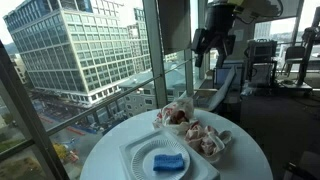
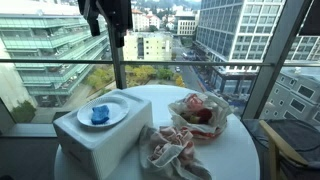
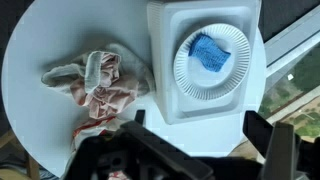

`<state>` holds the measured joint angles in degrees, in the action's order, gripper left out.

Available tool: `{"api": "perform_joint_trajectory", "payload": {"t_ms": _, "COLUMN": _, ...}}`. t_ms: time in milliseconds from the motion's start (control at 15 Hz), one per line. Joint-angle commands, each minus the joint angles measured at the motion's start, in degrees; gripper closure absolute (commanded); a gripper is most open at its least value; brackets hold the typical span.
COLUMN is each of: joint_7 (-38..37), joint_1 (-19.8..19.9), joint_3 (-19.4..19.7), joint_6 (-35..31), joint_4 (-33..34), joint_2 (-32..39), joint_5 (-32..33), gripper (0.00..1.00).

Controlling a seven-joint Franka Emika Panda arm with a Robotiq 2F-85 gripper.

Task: Place the clothes on the box

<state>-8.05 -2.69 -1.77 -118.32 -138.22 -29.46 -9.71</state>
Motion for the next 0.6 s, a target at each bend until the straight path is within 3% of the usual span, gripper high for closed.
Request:
{"api": "perform_joint_trajectory", "payload": {"t_ms": 0, "joint_7": 0.15, "joint_1": 0.38, "joint_3": -0.30, "joint_6": 0.13, "joint_4": 0.39, "joint_2": 0.04, "joint_5": -0.16, "gripper": 0.00}}
{"api": "perform_joint_trajectory", "payload": {"t_ms": 533, "joint_7": 0.16, "joint_1": 0.37, "joint_3": -0.30, "joint_6": 0.05, "joint_4": 1.05, "joint_2": -0.24, "joint_5": -0.17, "gripper": 0.00}}
